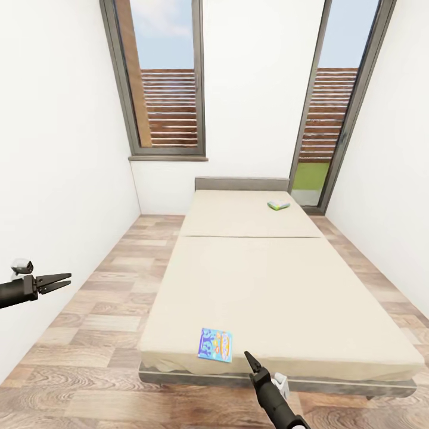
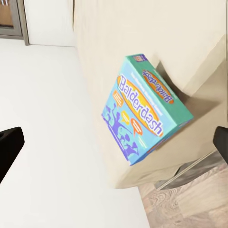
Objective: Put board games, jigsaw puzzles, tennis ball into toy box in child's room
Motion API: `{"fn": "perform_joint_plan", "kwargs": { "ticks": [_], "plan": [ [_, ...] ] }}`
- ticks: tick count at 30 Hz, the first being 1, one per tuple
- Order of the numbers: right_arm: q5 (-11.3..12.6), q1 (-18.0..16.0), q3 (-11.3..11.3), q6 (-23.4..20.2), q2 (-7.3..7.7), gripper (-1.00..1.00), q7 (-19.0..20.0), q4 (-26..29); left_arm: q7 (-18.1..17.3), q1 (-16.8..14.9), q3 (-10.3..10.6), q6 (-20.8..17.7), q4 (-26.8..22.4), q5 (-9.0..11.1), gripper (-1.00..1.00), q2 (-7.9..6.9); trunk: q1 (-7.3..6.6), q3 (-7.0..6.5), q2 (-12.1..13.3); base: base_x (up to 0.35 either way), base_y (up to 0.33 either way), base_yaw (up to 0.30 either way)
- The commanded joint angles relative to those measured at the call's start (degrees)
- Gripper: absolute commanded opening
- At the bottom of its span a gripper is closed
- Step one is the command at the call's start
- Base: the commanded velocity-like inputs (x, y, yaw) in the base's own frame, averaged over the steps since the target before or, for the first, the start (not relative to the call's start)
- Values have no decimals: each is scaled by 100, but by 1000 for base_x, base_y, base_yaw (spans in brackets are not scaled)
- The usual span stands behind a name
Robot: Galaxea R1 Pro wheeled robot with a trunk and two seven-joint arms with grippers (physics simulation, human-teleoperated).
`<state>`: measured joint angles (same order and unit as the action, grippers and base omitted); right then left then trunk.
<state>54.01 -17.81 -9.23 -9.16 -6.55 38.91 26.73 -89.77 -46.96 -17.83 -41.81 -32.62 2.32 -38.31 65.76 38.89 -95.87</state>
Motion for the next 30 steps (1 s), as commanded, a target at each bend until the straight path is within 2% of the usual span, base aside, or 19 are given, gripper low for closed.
{"fn": "perform_joint_plan", "kwargs": {
  "ticks": [1, 27, 30],
  "plan": [
    [48, -3, -27, -60, -5, 100, 20, -1, -23, -4, -1, -59, 1, -3, 100, -1, 22, 24, -44, 3, 0, 0],
    [35, -5, -25, -95, -13, 100, 19, 2, -23, -3, -1, -55, 1, -4, 100, -1, 593, 491, -1087, 0, 0, 0],
    [31, -6, 47, -105, -13, 100, 26, 18, -23, -3, -1, -55, 1, -4, 100, -1, 659, 544, -1207, 0, 0, 0]
  ]
}}
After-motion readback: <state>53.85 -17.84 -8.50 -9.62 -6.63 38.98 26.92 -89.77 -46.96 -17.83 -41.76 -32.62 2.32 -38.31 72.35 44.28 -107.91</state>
